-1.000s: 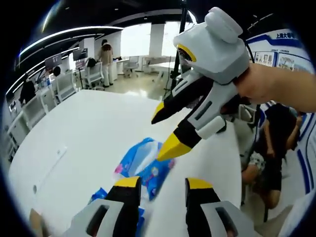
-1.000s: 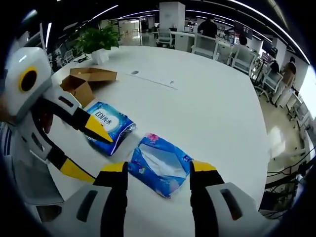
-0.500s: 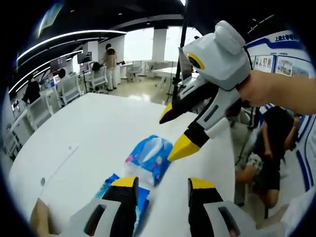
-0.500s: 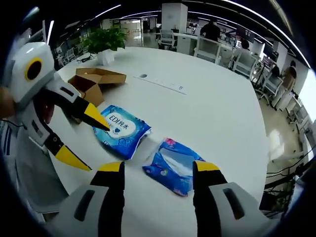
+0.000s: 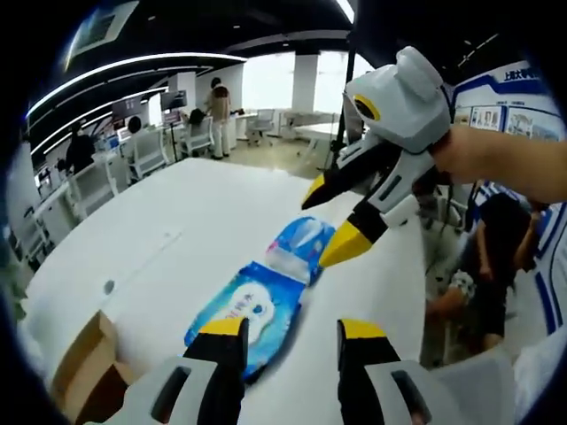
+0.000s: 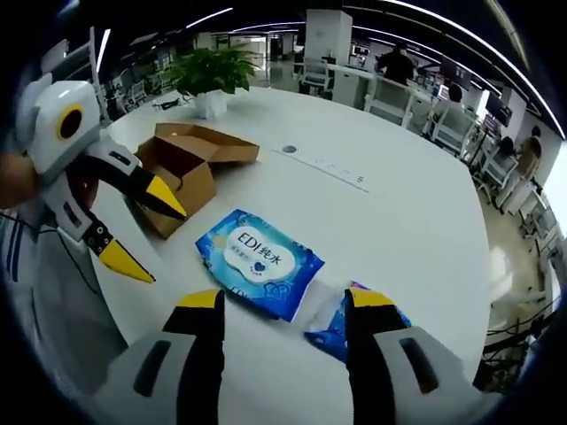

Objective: Operate the shoe box by opening the lid, removing the specified soft item, and placing it in the target area until the item is outside and the box remains undamaged.

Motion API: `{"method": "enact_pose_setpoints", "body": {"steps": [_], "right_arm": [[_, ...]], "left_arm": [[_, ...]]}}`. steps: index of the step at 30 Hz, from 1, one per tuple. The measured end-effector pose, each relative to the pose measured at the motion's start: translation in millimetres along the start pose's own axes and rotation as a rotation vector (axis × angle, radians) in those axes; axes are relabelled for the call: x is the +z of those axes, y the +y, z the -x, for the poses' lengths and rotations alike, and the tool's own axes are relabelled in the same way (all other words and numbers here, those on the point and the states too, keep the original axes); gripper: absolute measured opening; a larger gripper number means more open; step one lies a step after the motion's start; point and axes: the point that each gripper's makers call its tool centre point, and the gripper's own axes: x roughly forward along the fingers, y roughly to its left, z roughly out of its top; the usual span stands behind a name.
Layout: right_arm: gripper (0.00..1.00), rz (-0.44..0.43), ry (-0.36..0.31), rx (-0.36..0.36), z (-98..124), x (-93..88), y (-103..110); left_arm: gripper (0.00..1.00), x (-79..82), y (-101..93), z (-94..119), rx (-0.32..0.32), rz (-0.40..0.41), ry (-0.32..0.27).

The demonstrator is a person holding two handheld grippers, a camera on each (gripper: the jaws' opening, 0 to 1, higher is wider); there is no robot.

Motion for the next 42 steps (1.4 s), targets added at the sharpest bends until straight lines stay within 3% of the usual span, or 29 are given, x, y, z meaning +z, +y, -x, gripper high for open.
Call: {"method": "enact_pose_setpoints", "body": {"steps": [4, 13, 24, 42], "right_arm": [[0.51, 0.012, 0.000, 0.009, -7, 11.8, 17], [0.51, 0.016, -0.004, 0.029, -14, 27.7, 49], [0.49, 0.035, -0.004, 0.048, -22, 43.5, 76], [0.49, 0.074, 0.008, 0.096, -56, 72.7, 119]], "left_arm": [[0.40, -9.3, 17.0, 18, 0.018, 0.008, -0.009], [0.40, -24.7, 27.7, 48, 0.045, 0.023, -0.021], [0.39, -37.1, 46.7, 77, 0.074, 0.052, -0.043], [0.40, -77.0, 86.1, 124, 0.119, 0.094, -0.031]]}}
